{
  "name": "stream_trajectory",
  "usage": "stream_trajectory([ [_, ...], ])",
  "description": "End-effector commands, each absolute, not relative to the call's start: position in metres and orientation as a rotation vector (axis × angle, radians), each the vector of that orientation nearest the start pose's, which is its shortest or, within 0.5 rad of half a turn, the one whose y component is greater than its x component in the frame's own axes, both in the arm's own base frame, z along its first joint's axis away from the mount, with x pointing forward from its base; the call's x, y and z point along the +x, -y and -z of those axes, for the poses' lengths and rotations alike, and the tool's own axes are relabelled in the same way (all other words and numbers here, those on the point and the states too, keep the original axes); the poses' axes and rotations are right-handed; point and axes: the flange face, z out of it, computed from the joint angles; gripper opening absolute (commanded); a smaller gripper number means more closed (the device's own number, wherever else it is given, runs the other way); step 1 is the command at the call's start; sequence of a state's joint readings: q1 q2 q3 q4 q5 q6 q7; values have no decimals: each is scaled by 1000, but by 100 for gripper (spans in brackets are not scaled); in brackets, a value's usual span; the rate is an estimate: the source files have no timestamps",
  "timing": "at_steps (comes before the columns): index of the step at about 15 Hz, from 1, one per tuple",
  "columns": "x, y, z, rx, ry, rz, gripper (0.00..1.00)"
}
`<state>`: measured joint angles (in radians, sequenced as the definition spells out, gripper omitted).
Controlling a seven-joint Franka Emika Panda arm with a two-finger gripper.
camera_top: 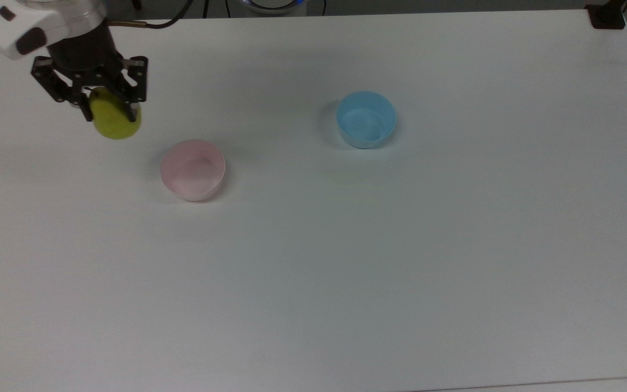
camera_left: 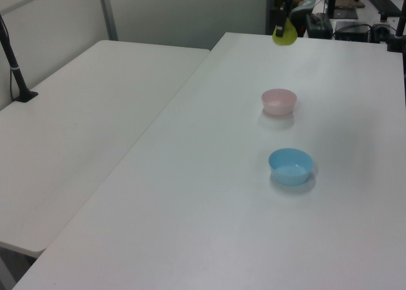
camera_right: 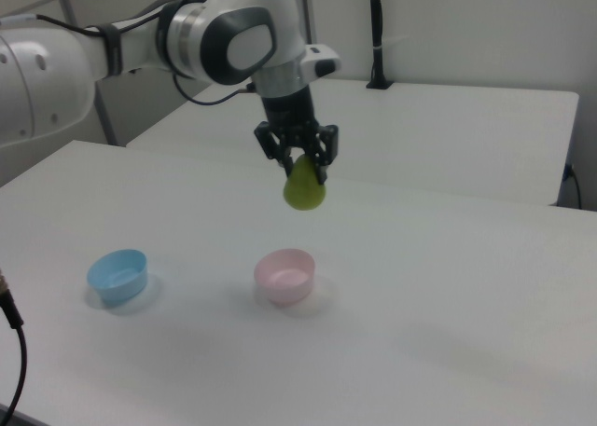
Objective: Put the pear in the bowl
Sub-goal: 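Lift the pear and carry it over the pink bowl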
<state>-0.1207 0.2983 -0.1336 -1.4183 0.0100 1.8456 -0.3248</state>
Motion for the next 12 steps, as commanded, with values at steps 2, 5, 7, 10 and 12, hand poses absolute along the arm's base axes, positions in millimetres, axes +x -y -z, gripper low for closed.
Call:
stream_trajectory([
  [2, 623, 106, -511, -3165, 72, 311, 1],
  [5, 622, 104, -475, -3175, 84, 345, 1],
  [7, 621, 103, -446, -3197, 114, 348, 1],
  [10, 622, 98, -415, -3216, 153, 288, 1],
  [12, 621, 95, -400, -3226, 169, 281, 1],
])
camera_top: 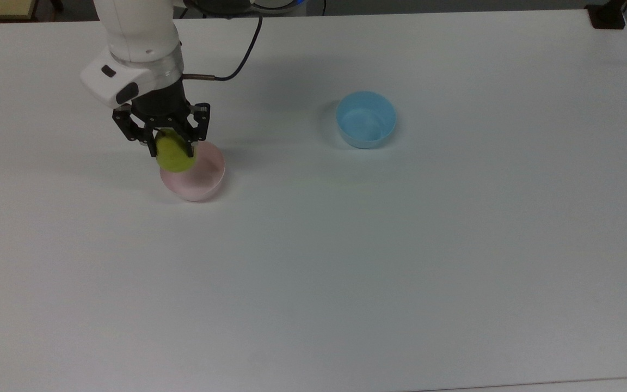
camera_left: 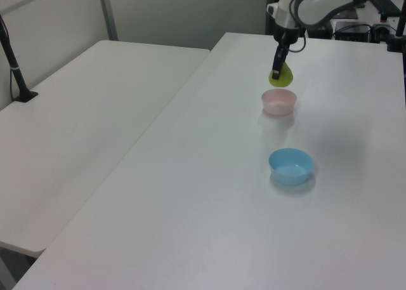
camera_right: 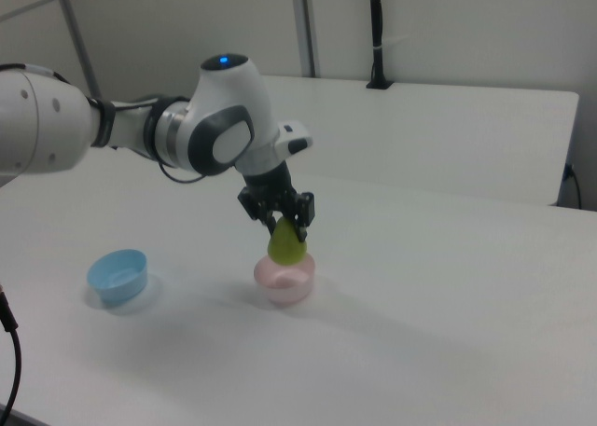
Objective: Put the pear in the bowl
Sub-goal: 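Lower the pear into the pink bowl and open the gripper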
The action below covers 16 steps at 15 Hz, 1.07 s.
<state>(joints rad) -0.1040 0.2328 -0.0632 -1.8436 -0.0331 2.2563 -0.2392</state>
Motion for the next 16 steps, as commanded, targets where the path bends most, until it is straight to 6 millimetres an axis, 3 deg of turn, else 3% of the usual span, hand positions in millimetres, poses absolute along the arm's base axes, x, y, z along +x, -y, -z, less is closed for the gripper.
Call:
stream_trajectory([
  [1, 623, 93, -390, -3228, 174, 286, 1],
  [6, 632, 77, -360, -3256, 144, 312, 3],
  [7, 633, 77, -359, -3259, 139, 310, 18],
  [8, 632, 78, -358, -3259, 137, 304, 40],
  [10, 633, 80, -359, -3259, 132, 309, 69],
  [13, 632, 80, -359, -3259, 131, 304, 99],
  [16, 632, 83, -369, -3260, 106, 312, 100],
])
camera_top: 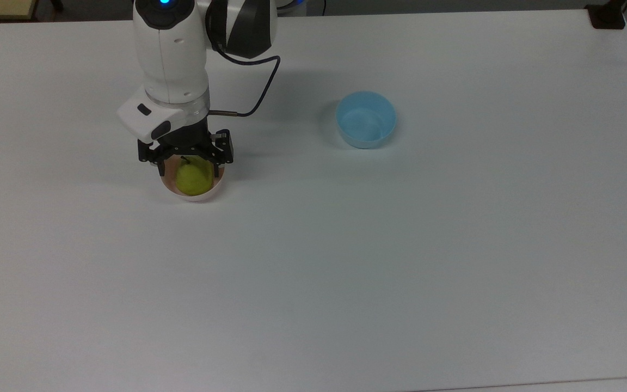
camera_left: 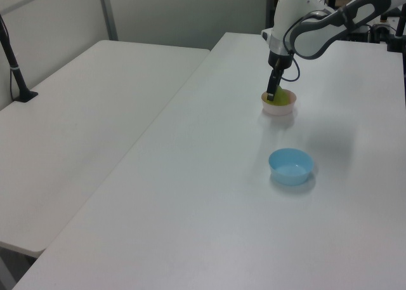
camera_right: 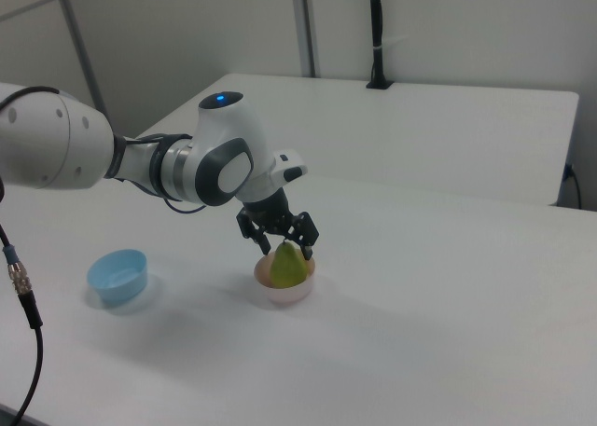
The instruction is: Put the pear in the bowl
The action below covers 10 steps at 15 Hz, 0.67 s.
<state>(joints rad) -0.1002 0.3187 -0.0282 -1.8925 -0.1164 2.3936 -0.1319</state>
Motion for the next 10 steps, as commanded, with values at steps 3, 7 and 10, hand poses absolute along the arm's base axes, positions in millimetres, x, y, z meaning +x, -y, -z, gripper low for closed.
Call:
stream_trajectory([
  [3, 635, 84, -396, -3269, 100, 272, 100],
  [7, 637, 88, -462, -3280, 55, 148, 100],
  [10, 627, 87, -516, -3274, 23, 61, 100],
])
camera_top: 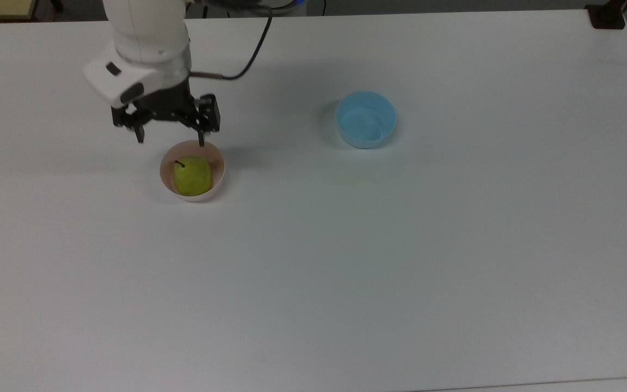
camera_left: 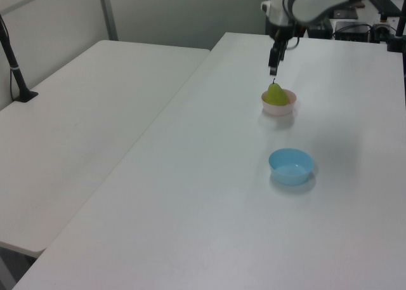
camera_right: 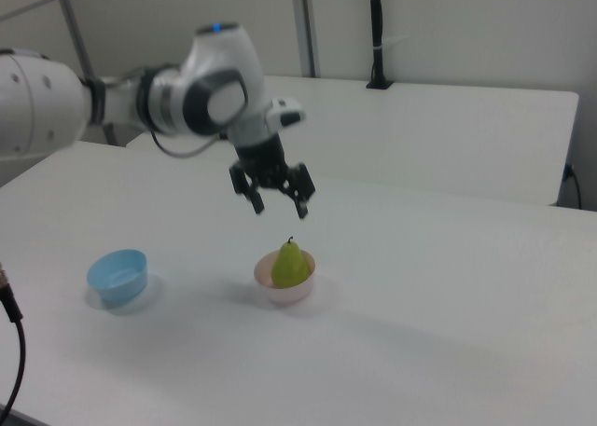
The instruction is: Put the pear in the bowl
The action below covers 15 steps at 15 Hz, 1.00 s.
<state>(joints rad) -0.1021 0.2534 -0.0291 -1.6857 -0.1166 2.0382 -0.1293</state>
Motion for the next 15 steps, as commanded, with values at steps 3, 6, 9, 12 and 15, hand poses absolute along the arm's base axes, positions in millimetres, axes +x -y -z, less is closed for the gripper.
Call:
stream_trajectory([
  [3, 605, 80, -564, -3234, -6, 13, 100],
  [6, 575, 73, -609, -3173, -22, 46, 100],
  [9, 549, 53, -633, -3143, 12, 9, 100],
  [12, 536, 33, -630, -3075, 59, 11, 100],
  [15, 545, 29, -626, -3049, 64, 87, 100],
])
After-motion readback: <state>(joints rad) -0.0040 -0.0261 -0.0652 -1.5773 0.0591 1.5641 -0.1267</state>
